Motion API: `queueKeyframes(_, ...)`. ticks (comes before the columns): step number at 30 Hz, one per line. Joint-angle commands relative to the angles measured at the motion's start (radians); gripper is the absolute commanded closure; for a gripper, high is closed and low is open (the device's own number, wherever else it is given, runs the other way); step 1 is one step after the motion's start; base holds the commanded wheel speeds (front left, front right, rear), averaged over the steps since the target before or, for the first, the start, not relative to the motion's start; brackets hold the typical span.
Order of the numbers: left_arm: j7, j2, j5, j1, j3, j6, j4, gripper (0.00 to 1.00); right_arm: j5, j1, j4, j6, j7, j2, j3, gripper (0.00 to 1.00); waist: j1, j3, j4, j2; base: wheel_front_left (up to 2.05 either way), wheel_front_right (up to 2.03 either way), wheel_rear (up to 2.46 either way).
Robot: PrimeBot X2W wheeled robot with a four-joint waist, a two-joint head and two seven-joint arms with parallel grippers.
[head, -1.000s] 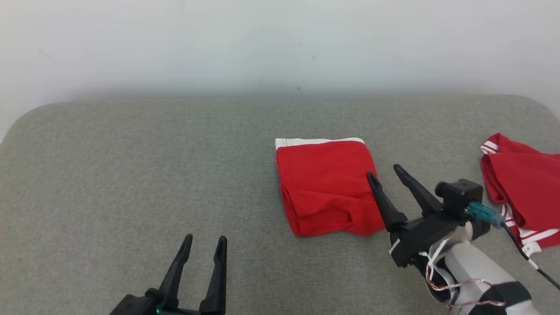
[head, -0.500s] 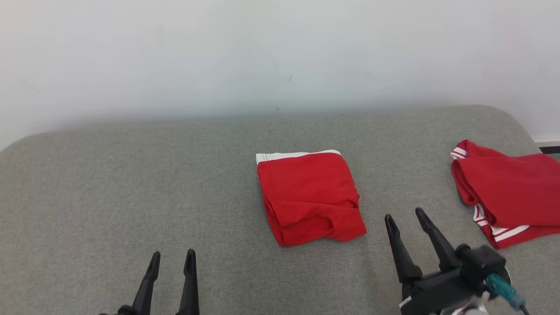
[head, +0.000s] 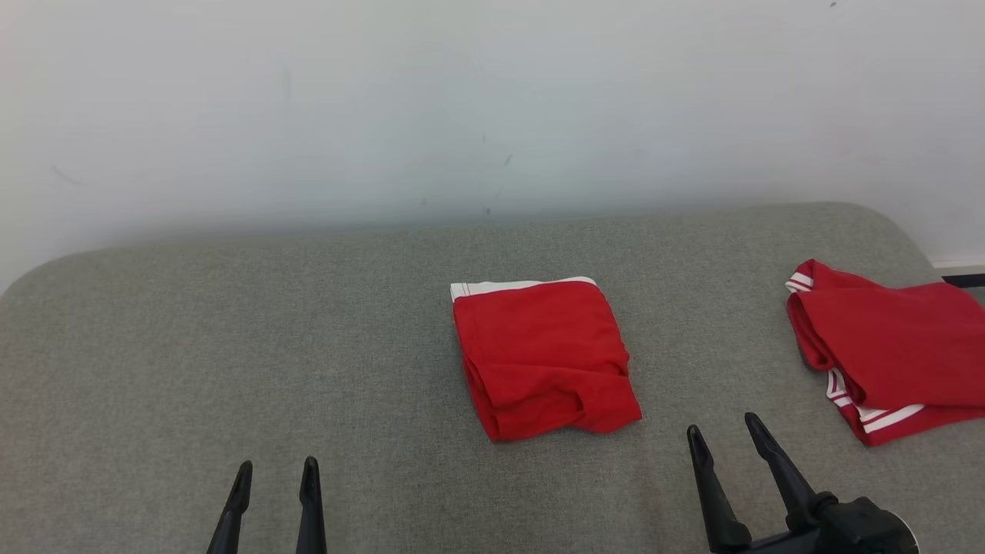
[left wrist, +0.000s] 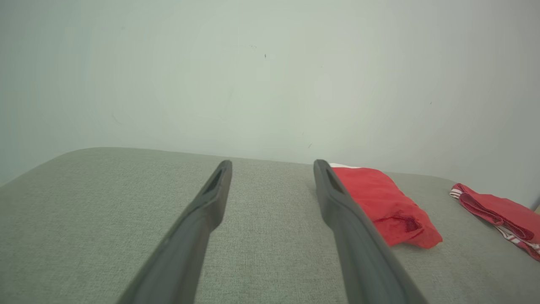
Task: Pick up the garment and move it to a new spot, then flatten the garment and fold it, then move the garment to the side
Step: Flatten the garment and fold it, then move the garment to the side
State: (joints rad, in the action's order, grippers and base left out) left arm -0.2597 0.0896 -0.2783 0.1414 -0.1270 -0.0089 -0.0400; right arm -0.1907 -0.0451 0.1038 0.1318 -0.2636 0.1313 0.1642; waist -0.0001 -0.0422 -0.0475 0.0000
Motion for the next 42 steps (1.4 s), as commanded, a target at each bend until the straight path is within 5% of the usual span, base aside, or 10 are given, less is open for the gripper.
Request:
queueKeyframes(1, -0.006, -0.005, 0.025, 0.011, 0.005, -0.007, 0.003, 0.0, 0.005, -0.013, -0.003, -0.003, -0.001, -0.004, -0.006, 0.0, 0.0001, -0.001, 0.001, 0.0, 0.0, 0.0, 0.0)
queueKeyframes(25, -0.006, -0.039, 0.088, 0.017, 0.03, -0.051, 0.034, 0.0, -0.059, -0.006, 0.037, -0.003, -0.001, -0.022, -0.024, 0.0, 0.0001, 0.002, 0.026, 0.0, 0.0, 0.0, 0.0)
queueKeyframes(33, -0.006, -0.039, 0.096, -0.006, 0.009, -0.073, 0.053, 0.0, -0.317, 0.186, 0.286, -0.003, 0.02, 0.01, 0.03, 0.0, 0.0001, 0.04, 0.055, 0.0, 0.0, 0.0, 0.0)
queueKeyframes(42, -0.006, -0.039, 0.1, -0.065, -0.019, -0.104, 0.075, 0.0, -0.62, 0.447, 0.473, -0.003, 0.207, 0.138, 0.179, 0.0, 0.0001, 0.137, 0.133, 0.0, 0.0, 0.0, 0.0)
